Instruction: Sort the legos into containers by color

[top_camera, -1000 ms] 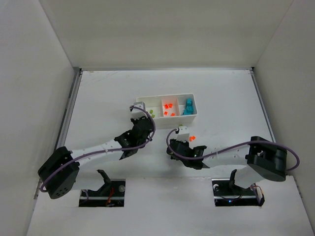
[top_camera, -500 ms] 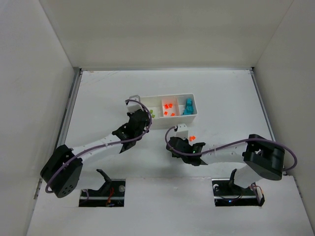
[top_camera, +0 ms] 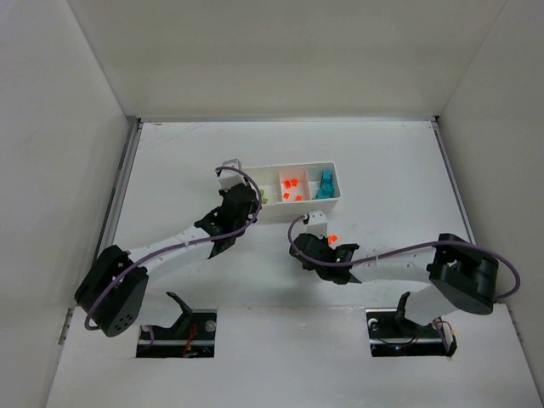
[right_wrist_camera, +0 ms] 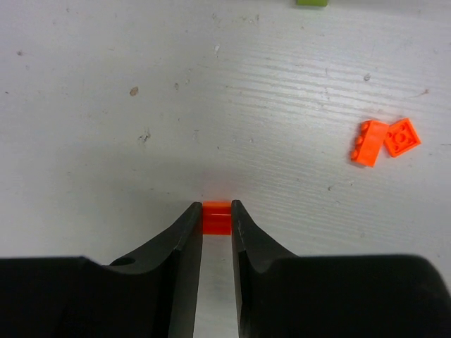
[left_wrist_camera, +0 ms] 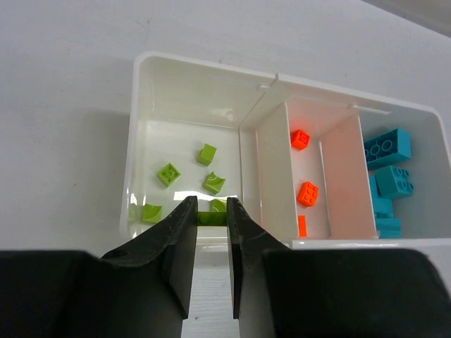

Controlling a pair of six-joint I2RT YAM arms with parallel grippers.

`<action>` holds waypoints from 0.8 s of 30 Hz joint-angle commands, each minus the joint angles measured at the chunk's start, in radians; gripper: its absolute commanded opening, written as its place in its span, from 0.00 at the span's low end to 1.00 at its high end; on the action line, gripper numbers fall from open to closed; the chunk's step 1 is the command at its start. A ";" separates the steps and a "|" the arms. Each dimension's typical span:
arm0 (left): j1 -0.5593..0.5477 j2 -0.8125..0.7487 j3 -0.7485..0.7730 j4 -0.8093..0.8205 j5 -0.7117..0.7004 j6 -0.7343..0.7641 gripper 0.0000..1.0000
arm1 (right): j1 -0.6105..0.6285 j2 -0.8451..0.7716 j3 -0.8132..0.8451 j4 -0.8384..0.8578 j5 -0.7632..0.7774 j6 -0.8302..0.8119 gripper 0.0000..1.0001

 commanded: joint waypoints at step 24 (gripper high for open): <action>0.025 0.122 0.122 0.053 -0.046 0.019 0.35 | -0.225 -0.298 0.177 -0.003 -0.104 -0.155 0.25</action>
